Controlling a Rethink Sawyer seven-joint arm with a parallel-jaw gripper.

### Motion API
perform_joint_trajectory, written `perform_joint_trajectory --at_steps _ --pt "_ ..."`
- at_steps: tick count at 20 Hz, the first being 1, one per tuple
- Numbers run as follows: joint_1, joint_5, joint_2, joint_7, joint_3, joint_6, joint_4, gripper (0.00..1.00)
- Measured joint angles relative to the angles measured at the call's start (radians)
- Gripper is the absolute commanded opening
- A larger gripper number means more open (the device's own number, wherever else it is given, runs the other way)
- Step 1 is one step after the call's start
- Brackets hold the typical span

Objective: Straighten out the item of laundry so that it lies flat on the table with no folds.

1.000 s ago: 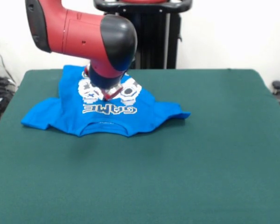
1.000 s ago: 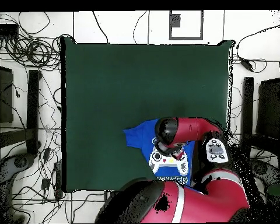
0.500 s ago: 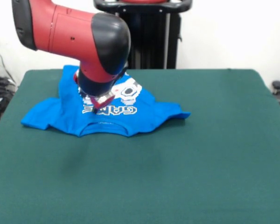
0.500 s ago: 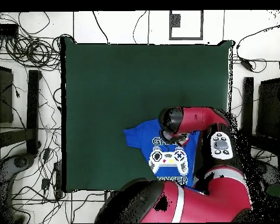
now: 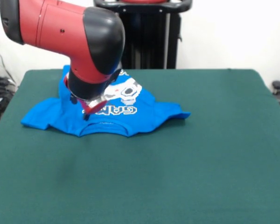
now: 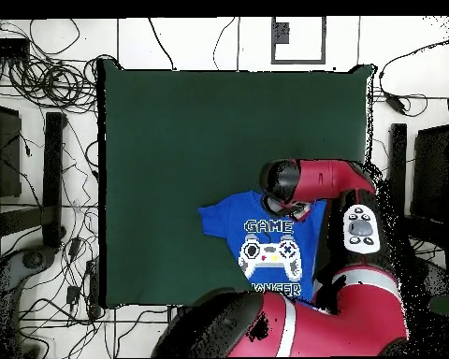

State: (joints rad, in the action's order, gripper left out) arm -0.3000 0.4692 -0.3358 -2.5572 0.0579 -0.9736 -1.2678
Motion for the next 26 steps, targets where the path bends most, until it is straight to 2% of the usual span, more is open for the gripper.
perform_joint_trajectory --at_steps 8,16,26 --pt "0.004 0.0 0.001 0.0 0.0 0.0 0.015 1.0" --pt "0.005 0.0 0.061 0.0 0.0 -0.002 0.056 1.0" --pt "0.009 0.0 0.079 0.0 0.0 -0.052 0.098 1.0"
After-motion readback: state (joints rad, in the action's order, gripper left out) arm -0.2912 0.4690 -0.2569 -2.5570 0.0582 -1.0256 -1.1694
